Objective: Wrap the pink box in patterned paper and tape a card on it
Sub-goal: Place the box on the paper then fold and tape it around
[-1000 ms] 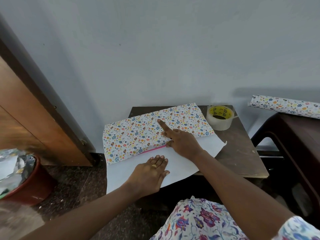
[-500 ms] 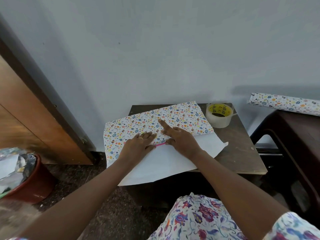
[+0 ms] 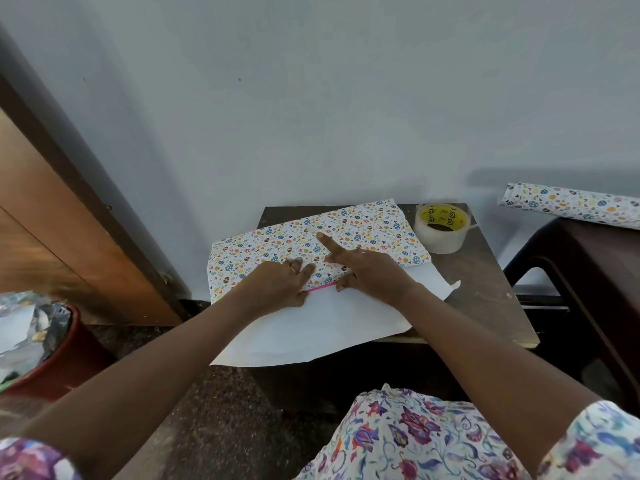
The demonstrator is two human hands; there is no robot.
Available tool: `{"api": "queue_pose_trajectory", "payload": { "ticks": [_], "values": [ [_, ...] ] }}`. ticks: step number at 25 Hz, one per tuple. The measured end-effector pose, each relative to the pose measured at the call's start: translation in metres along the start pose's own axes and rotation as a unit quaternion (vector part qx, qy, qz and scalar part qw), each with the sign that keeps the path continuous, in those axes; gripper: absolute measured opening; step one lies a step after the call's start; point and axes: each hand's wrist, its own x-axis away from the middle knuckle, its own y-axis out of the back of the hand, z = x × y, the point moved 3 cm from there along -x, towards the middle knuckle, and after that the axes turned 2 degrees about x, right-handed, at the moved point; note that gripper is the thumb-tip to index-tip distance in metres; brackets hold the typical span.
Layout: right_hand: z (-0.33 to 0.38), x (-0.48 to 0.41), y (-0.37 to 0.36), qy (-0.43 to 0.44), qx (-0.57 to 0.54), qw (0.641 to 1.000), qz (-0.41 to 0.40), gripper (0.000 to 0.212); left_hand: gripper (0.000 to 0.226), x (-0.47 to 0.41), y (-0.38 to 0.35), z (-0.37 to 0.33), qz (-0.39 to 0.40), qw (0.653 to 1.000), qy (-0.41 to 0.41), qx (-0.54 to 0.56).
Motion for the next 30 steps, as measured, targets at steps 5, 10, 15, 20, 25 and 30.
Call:
{"api": "queue_pose_trajectory", "payload": {
  "ticks": [5, 10, 15, 20, 25, 30],
  "values": [
    [-0.006, 0.002, -0.006, 0.095, 0.120, 0.987, -0.045, 0.099, 0.063, -0.007, 0.002, 0.007, -0.007, 0.999, -0.024, -0.026],
    [-0.007, 0.000, -0.007, 0.165, 0.182, 0.957, -0.153, 0.091, 0.053, -0.010, 0.000, 0.022, -0.071, 0.995, -0.061, 0.042],
    [-0.008, -0.017, 0.006, 0.080, 0.140, 0.983, -0.086, 0.102, 0.056, -0.006, 0.016, 0.032, -0.152, 0.983, -0.005, 0.103],
    [-0.004, -0.030, 0.027, 0.055, 0.137, 0.989, -0.015, 0.113, 0.068, 0.032, 0.007, -0.058, -0.085, 0.975, -0.041, 0.199],
    [0.003, -0.033, 0.043, 0.037, 0.123, 0.992, 0.001, 0.114, 0.070, 0.044, 0.010, -0.083, 0.052, 0.985, -0.037, 0.163],
    [0.014, -0.035, 0.076, -0.011, 0.112, 0.993, 0.019, 0.113, 0.059, 0.061, 0.038, -0.084, 0.046, 0.981, -0.116, 0.147]
  ]
}}
